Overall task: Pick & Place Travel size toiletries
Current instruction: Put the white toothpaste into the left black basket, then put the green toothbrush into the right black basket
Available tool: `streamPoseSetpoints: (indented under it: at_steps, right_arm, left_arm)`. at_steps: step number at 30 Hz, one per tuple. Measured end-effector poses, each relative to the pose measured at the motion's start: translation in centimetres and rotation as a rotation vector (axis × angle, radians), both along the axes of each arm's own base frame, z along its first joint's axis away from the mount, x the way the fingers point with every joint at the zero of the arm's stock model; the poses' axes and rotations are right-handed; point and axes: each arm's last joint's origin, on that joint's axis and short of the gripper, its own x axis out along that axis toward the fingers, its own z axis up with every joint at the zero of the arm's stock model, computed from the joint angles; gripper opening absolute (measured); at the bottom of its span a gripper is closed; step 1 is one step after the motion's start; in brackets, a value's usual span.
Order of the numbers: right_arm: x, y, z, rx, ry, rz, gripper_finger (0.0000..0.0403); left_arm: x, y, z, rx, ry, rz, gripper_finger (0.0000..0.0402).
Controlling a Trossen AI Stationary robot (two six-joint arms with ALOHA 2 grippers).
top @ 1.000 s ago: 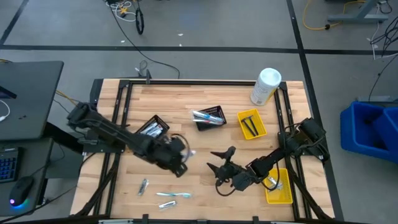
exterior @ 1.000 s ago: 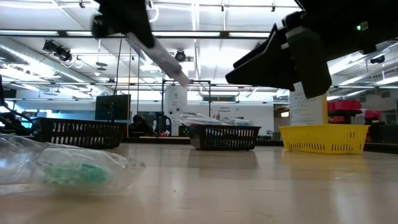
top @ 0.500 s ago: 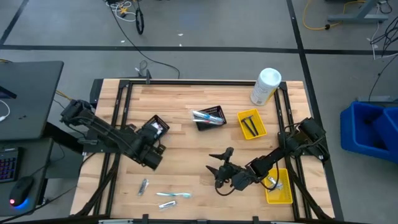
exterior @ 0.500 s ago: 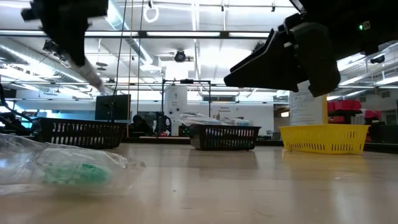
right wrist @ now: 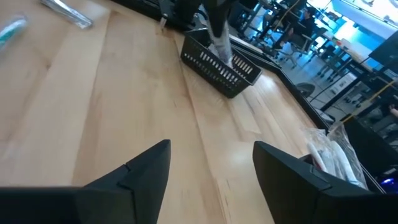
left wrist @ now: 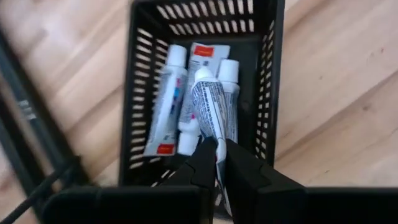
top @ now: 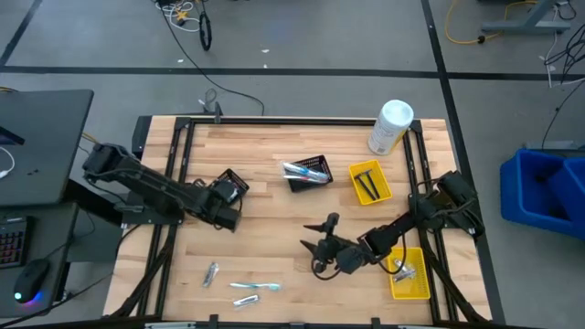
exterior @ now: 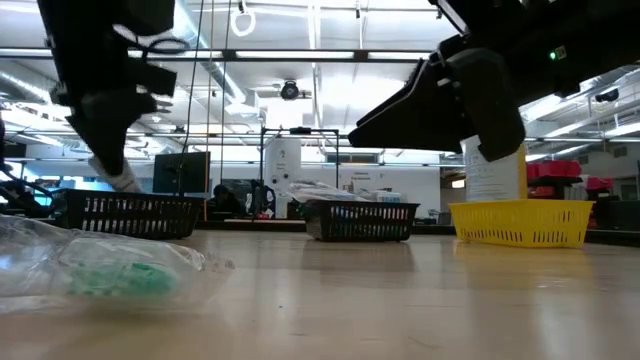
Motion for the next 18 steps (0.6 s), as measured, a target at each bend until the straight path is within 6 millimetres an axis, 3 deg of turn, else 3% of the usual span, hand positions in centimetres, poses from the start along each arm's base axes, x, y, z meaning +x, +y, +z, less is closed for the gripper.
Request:
streamPoseSetpoints:
  at_steps: [10, 15, 18]
  right_arm:
    - [0.1, -0.1, 0.0, 0.006, 0.000, 0.002, 0.0245]
    - [0.1, 0.0, 0.0, 0.015, 0.006, 0.021, 0.0256]
    - [0.2, -0.2, -0.1, 0.040, 0.010, 0.044, 0.0261]
  left_arm:
    - [-0.3, 1.4, -2.4, -0.038, -0.022, -0.028, 0.0072]
    - [-0.2, 1.5, -2.3, -0.049, 0.007, -0.069, 0.0117]
    - [0.0, 1.4, -1.2, -0.042, 0.021, -0.087, 0.0137]
